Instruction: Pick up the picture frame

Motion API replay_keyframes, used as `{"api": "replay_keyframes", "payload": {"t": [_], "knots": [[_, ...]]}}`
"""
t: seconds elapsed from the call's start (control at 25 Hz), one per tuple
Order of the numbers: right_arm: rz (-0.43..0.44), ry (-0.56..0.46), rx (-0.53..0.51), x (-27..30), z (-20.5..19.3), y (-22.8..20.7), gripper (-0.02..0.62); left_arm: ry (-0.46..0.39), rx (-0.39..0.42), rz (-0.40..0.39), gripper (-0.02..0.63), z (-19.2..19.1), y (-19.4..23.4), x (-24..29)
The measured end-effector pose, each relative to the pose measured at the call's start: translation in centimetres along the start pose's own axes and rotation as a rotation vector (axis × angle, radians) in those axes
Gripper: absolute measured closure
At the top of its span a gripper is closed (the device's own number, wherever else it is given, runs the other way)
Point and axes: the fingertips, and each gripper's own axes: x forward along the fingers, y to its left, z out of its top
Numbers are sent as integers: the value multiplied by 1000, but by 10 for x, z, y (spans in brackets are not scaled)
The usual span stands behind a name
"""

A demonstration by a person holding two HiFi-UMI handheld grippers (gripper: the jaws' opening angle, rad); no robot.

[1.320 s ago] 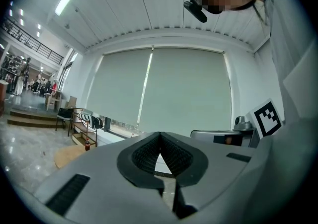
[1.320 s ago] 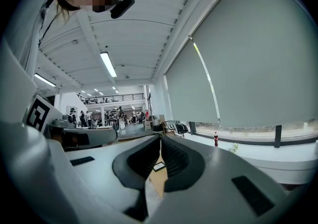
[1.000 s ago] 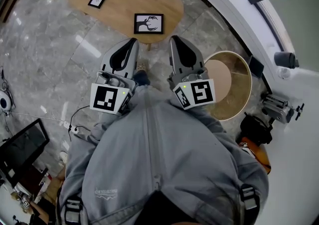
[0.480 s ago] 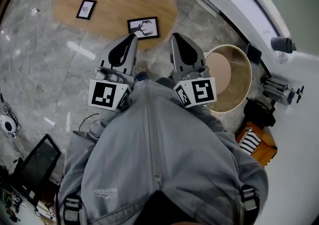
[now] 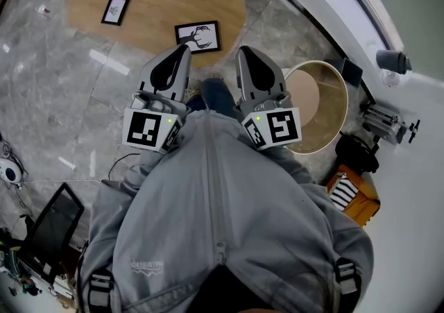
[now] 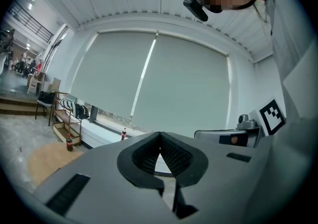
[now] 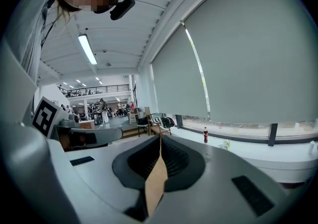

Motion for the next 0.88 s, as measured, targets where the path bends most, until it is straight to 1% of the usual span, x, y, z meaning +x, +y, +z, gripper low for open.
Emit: {"api": "replay_keyframes", "payload": {"t": [0.4, 0.52, 0.64, 0.88], "knots": [[121, -7, -6, 59, 20, -34, 563, -3, 13, 113, 588, 16, 25, 47], [146, -2, -10, 65, 19, -49, 563, 7, 32, 149, 588, 17, 28, 61], [162, -1, 8, 68, 18, -67, 563, 16, 53, 185, 588, 18, 28, 75], [199, 18, 36, 68, 5, -108, 563, 32, 105, 241, 588, 14, 17, 103]]}}
